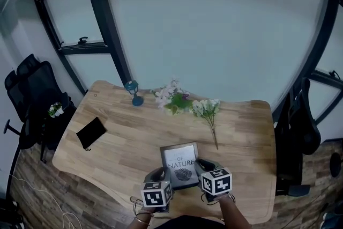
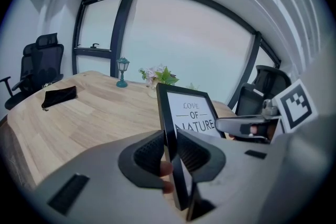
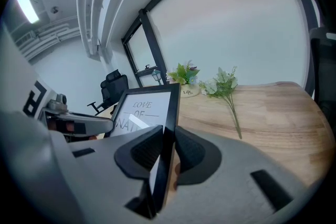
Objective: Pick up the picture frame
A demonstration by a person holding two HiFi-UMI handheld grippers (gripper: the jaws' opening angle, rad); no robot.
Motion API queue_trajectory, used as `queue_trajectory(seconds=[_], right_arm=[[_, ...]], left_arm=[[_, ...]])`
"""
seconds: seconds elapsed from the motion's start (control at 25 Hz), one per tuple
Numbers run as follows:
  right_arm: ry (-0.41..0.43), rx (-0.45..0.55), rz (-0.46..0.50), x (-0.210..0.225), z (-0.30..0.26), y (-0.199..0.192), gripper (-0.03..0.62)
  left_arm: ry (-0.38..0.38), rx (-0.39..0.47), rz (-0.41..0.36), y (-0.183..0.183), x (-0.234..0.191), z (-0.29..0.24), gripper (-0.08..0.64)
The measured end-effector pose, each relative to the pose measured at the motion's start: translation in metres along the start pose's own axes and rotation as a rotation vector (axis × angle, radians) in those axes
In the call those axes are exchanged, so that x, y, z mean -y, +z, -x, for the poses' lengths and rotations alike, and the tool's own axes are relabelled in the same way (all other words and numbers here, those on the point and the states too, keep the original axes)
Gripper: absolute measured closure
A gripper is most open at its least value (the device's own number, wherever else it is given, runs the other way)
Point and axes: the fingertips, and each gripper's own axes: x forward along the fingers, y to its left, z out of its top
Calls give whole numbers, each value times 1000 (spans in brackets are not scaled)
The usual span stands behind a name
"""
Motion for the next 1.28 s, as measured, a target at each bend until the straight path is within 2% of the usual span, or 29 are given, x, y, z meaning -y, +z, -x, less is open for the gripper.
queue_trajectory(seconds=[0.44,1.28], right_arm=[[16,74,27,-8,37,14,518],[43,208,92,-20,113,30,520]], left_arm=[[4,58,-28,11,22,31,489],[11,177,-8,14,68,89,489]])
